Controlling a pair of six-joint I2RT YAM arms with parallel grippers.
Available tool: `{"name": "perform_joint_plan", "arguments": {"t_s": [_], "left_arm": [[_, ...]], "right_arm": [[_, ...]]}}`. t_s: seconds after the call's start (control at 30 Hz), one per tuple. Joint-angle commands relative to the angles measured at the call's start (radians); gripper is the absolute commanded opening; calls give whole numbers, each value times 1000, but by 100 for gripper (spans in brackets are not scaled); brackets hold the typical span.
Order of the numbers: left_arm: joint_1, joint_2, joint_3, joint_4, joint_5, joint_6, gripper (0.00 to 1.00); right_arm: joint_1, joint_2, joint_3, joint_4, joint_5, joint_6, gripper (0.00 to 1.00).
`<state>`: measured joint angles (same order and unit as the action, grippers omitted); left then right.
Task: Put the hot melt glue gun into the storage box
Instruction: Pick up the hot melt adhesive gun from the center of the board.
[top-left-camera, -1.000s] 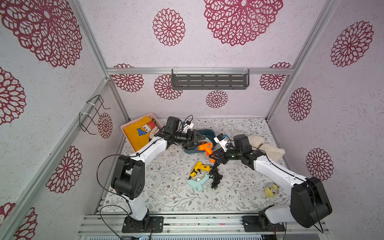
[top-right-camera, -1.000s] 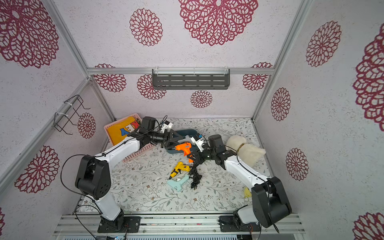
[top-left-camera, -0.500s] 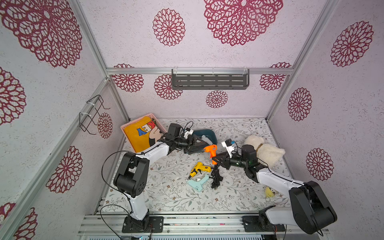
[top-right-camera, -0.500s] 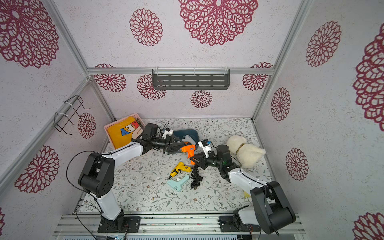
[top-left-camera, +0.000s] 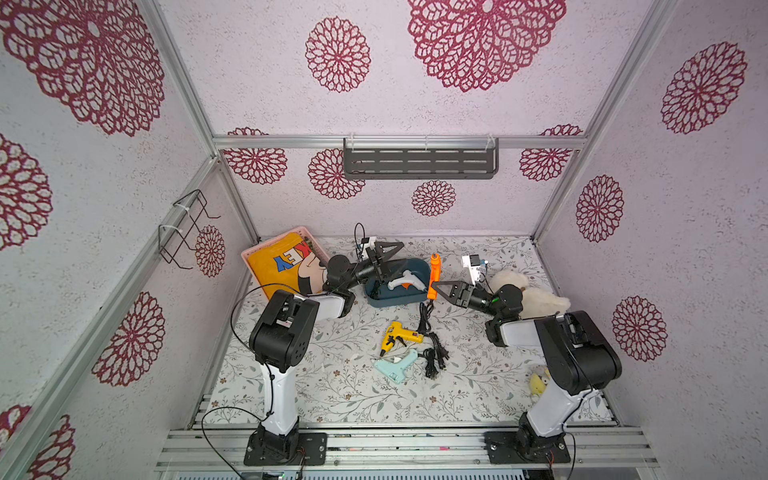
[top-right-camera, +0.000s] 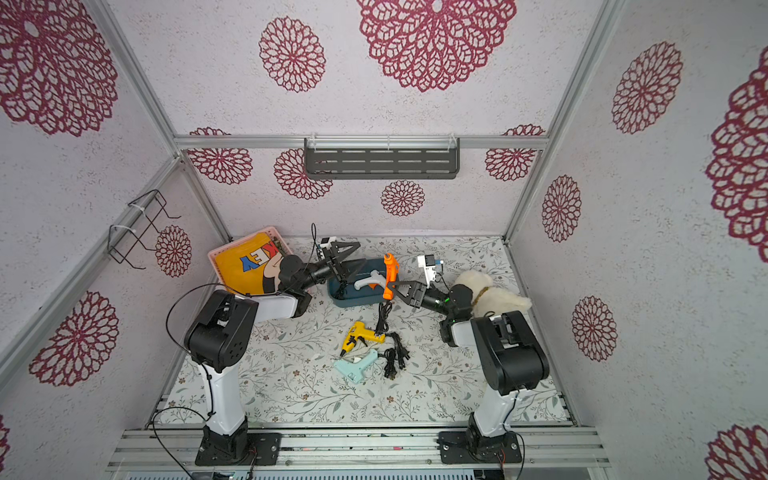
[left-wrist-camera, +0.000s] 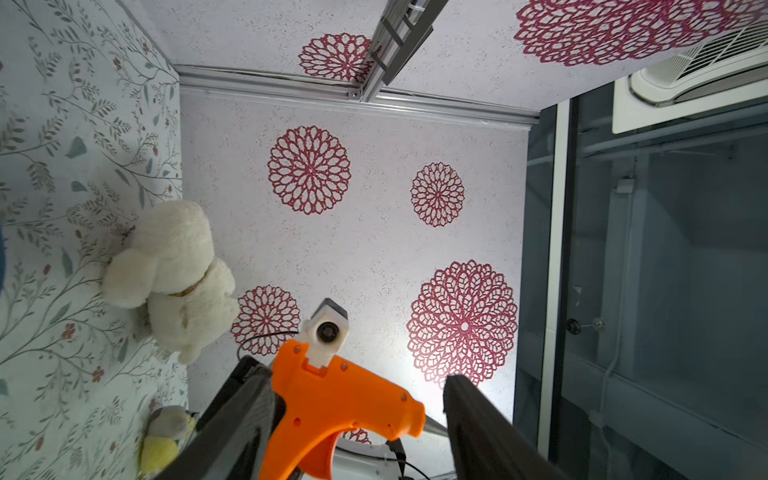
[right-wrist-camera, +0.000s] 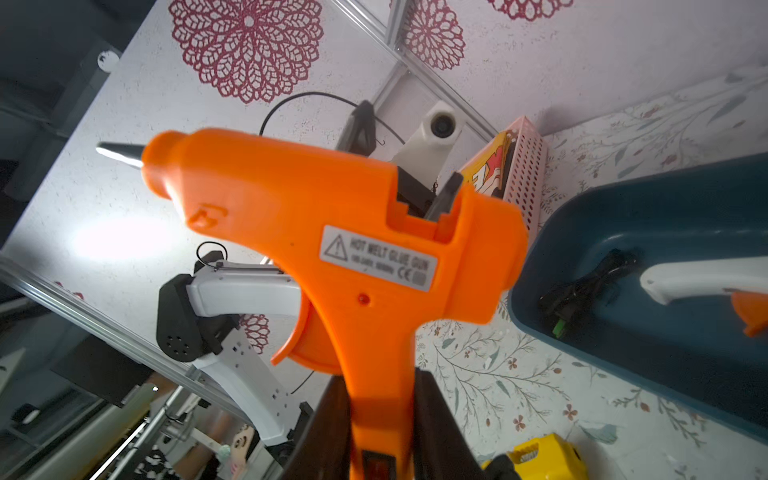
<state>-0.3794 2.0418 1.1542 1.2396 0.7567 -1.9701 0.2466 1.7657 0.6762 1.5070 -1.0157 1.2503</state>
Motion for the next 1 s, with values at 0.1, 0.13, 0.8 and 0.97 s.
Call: {"name": "perform_joint_plan", "arguments": {"t_s": [0.1,0.13,0.8,0.97], "left_arm": [[-25,5,32,84,28,-46,71],[-26,1,28,72,35,-37,71],[-21,-46,-28,46,73,15,74],[-24,-57,-50,29,92,39,74]], "right_arm": [[9,32,99,341,-73,246,0],[9,44,116,343,-76,285,0],[120,179,363,344,-136,850,0],[130,180,406,343,-101,885,0]]}}
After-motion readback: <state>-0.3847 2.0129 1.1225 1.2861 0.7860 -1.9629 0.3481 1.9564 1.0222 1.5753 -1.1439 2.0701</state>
